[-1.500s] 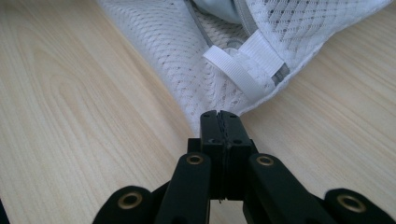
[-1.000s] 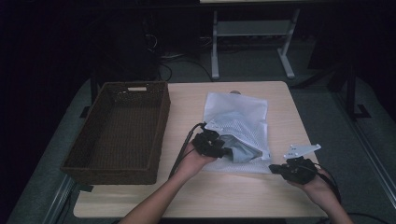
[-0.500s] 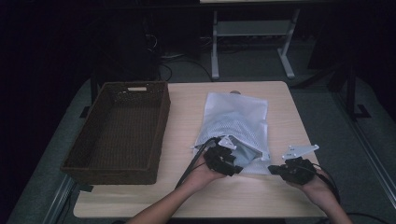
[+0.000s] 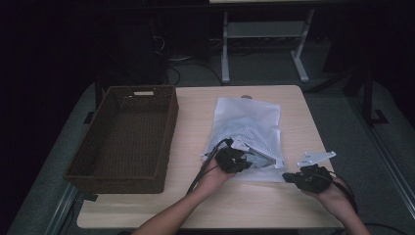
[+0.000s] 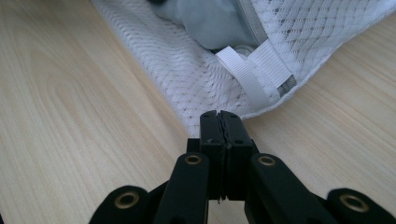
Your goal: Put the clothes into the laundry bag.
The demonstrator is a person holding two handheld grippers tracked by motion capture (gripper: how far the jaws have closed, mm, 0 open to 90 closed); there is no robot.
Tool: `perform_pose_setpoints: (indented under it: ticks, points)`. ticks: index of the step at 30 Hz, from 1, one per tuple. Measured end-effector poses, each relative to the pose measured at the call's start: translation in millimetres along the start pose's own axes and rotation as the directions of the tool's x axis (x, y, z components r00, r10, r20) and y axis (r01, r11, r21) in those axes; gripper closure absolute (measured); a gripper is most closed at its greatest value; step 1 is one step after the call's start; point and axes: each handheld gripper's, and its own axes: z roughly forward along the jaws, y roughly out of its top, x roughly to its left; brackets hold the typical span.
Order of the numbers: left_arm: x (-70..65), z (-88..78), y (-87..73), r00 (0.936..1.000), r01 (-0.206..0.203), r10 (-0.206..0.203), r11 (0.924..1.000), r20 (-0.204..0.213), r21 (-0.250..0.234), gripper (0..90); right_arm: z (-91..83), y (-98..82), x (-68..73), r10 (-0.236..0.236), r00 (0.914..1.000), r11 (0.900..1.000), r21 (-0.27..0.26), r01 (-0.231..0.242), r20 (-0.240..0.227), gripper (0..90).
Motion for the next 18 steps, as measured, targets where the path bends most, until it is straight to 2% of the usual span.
perform_pose_setpoints:
  ticks: [4, 7, 9, 10, 11, 18]
  points:
    - [9.2, -8.6, 3.1, 0.9997, 0.025, -0.025, 0.999, 0.004, -0.036, 86.4, -3.5, 3.6, 3.7, -0.001, 1.0, 0.999, -0.039, 0.001, 0.004, 76.5]
    - [12.7, -9.8, 3.7, 0.9993, 0.036, -0.035, 0.998, 0.013, -0.052, 86.4, -5.7, 11.6, 11.9, -0.015, 0.9993, 0.994, -0.106, 0.011, -0.035, 65.0]
    - [14.2, -9.6, 4.5, 0.9989, 0.045, -0.044, 0.9973, 0.019, -0.058, 86.4, -1.6, 18.0, 18.0, -0.042, 0.9971, 0.992, -0.123, 0.033, -0.064, 61.3]
    - [14.2, -9.6, 4.5, 0.9989, 0.045, -0.044, 0.9973, 0.019, -0.058, 86.4, -1.6, 18.0, 18.0, -0.042, 0.9971, 0.992, -0.123, 0.033, -0.064, 61.3]
    - [15.5, -9.5, 5.1, 0.9985, 0.051, -0.049, 0.9968, 0.024, -0.062, 86.4, 9.5, 29.9, 27.0, -0.079, 0.9919, 0.99, -0.126, 0.067, -0.099, 56.6]
    - [17.8, -9.4, 4.3, 0.9976, 0.064, -0.062, 0.9959, 0.031, -0.064, 86.4, 43.4, 58.2, 42.3, -0.158, 0.9755, 0.982, -0.13, 0.139, -0.153, 46.9]
